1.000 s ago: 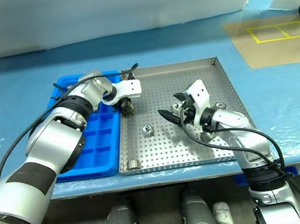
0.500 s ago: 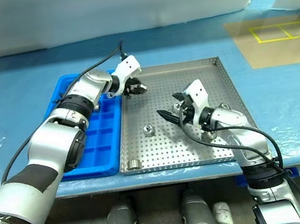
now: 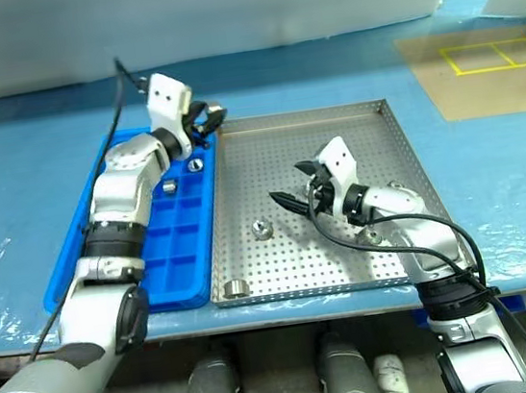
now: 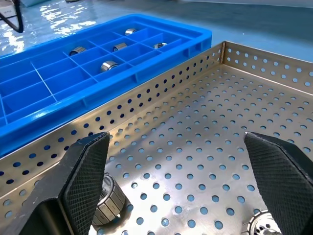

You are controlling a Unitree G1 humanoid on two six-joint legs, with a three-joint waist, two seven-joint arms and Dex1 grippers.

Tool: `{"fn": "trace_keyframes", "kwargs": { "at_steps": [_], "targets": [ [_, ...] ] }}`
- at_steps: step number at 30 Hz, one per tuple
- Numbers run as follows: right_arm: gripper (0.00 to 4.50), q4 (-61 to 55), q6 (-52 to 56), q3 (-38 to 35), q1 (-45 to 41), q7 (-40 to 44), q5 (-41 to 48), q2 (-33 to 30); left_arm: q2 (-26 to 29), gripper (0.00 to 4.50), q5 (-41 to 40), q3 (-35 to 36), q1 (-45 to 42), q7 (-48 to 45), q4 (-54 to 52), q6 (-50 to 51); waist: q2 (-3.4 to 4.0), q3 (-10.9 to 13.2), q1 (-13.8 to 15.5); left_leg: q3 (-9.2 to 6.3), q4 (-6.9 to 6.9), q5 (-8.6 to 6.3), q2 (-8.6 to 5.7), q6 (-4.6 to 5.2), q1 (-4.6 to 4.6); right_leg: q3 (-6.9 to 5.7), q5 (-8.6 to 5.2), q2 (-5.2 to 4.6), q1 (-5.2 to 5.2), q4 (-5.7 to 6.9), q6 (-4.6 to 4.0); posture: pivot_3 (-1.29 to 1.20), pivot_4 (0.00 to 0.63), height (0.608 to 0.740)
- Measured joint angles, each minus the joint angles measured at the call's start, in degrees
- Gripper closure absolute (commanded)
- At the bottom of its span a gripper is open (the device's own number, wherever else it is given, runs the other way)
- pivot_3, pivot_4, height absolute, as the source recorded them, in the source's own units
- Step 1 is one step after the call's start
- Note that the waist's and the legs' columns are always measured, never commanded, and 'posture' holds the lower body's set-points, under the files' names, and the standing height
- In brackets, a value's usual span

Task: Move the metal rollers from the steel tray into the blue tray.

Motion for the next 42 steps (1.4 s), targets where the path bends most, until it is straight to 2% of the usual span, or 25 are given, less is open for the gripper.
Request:
{"fn": "trace_keyframes", "kwargs": {
  "at_steps": [2,7,16,20,29,42],
  "targets": [
    [0.0,0.13,-0.02,0.24,-0.12,0.52,-0.04,0.0,-1.64,2.6,-0.4,1.16,5.33,4.58,-7.86,0.31,0.01,0.0,-0.02,0.01,-0.01,-0.01,0.01,0.02,0.0,0.0,0.0,0.0,0.0,-0.04,0.0,-0.07,0.15,0.74],
    [0.0,1.3,-0.28,1.2,-1.5,2.13,-0.18,-0.06,-3.92,2.6,-0.29,2.75,16.53,13.58,-18.8,1.45,0.01,0.01,-0.23,0.01,-0.01,-0.05,0.05,0.08,-0.01,-0.04,-0.01,0.01,-0.04,-0.05,0.01,-0.03,0.15,0.74],
    [0.0,4.58,-0.98,2.44,-4.38,5.41,-0.25,-0.04,-7.3,2.6,0.65,5.63,33.02,26.21,-33.46,3.84,0.01,0.01,0.59,-0.02,-0.04,-0.16,0.05,0.26,-0.15,-0.1,-0.02,0.0,-0.08,-0.18,0.03,0.05,0.15,0.74],
    [0.0,5.69,-1.26,3.63,-5.12,6.78,-0.38,0.05,-9.57,2.6,0.48,7.09,38.47,30.0,-35.93,6.51,0.01,0.01,1.23,-0.01,-0.06,-0.17,0.06,0.27,-0.15,-0.1,-0.02,0.02,-0.09,-0.2,0.03,0.08,0.15,0.74],
    [0.0,7.3,-1.78,4.19,-6.05,8.42,-1.01,0.1,-12.05,2.6,-0.58,10.51,45.24,35.1,-42.98,10.16,0.01,0.01,1.84,-0.02,-0.06,-0.17,0.06,0.27,-0.16,-0.11,-0.02,0.01,-0.09,-0.24,0.05,0.1,0.15,0.74],
    [0.0,7.91,-2.03,4.34,-6.22,9.36,-1.46,0.12,-14.31,2.6,-1.81,10.61,49.86,37.34,-48.17,12.25,0.06,-0.02,2.16,-0.01,-0.08,-0.18,0.05,0.29,-0.13,-0.1,-0.03,0.01,-0.09,-0.29,0.06,0.1,0.15,0.74]
  ]
}}
